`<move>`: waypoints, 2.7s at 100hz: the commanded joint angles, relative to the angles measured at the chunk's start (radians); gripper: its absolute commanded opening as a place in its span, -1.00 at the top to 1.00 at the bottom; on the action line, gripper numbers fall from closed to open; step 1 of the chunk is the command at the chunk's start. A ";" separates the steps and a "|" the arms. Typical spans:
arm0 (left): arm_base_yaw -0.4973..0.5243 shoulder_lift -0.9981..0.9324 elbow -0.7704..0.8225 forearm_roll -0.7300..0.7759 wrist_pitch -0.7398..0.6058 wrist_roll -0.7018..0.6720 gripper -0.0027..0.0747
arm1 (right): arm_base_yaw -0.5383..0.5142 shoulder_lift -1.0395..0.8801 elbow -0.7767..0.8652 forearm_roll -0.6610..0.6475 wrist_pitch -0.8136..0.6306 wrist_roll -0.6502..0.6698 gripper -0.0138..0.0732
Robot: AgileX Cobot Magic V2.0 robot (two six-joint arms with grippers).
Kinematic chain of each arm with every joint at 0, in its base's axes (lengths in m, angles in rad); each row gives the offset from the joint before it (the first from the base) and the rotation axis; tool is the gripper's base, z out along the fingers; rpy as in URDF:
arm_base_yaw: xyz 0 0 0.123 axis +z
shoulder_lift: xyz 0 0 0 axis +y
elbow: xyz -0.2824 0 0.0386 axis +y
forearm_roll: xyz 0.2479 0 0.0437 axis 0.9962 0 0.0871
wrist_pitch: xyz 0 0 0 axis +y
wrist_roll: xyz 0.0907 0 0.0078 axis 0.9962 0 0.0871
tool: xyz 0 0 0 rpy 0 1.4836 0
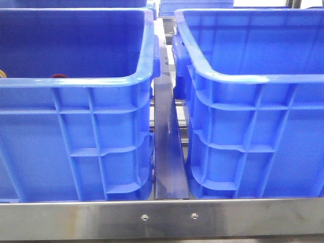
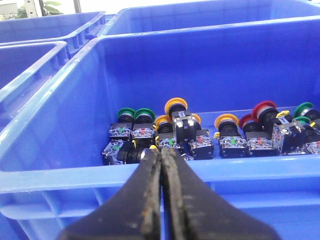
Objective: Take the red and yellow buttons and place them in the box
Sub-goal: 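Lower the left gripper into the button bin toward a yellow-capped button, then close the left gripper on the body of the yellow-capped button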
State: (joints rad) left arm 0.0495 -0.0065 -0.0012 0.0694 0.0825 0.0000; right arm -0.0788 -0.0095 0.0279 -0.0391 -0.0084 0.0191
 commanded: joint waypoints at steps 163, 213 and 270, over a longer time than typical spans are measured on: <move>-0.056 0.899 -0.872 -0.134 0.468 0.000 -0.65 | 0.000 -0.021 0.005 -0.008 -0.078 0.002 0.90; -0.056 1.464 -1.314 -0.069 0.900 -0.082 -0.63 | 0.000 -0.021 0.005 -0.008 -0.078 0.002 0.90; -0.056 1.812 -1.579 -0.038 1.006 -0.126 -0.63 | 0.000 -0.021 0.005 -0.008 -0.078 0.002 0.90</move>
State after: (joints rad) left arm -0.0008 1.8237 -1.5335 0.0304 1.0900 -0.1119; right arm -0.0788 -0.0095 0.0279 -0.0391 -0.0084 0.0191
